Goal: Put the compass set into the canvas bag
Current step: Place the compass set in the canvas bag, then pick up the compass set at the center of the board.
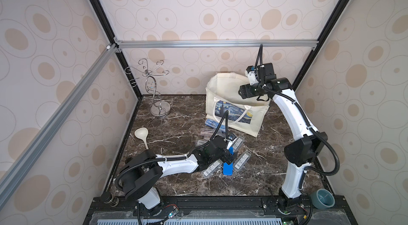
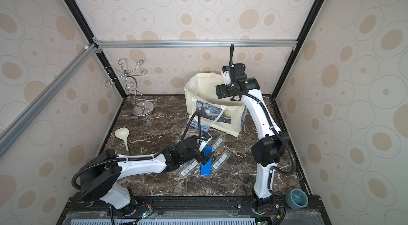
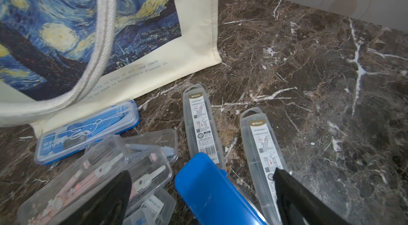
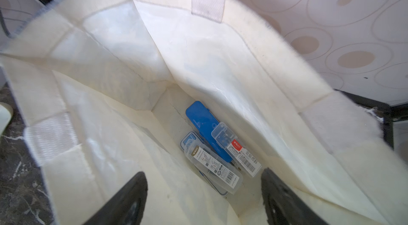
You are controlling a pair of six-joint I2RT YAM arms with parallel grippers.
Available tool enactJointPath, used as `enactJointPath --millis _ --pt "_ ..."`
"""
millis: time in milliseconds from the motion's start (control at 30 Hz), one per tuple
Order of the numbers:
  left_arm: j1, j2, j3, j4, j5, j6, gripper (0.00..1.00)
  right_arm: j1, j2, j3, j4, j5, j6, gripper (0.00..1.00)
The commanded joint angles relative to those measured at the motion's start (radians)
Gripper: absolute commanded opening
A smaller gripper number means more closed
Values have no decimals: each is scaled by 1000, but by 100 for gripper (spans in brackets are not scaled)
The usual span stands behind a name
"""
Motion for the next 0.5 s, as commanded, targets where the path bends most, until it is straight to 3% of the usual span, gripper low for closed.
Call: enactJointPath --millis 0,467 --pt "-30 41 76 -51 -16 44 100 4 -116 -74 58 35 39 86" --pt "-136 237 317 -335 5 96 95 -22 -559 -564 152 332 145 93"
